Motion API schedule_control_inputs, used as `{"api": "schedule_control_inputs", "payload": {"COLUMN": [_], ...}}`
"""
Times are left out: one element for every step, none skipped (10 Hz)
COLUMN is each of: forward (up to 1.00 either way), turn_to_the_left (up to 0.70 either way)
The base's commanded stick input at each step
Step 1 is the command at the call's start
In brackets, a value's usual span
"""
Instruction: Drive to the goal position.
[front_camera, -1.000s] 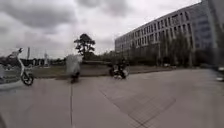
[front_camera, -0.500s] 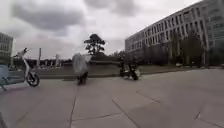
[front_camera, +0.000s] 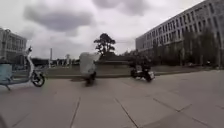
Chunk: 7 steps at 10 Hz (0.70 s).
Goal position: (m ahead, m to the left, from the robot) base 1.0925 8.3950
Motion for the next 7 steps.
{"api": "schedule_control_inputs", "payload": {"forward": [0.0, 0.0, 0.0, 0.0, 0.0, 0.0, 0.0], "turn_to_the_left": [0.7, 0.7, 0.7, 0.7, 0.7, 0.7, 0.7]}}
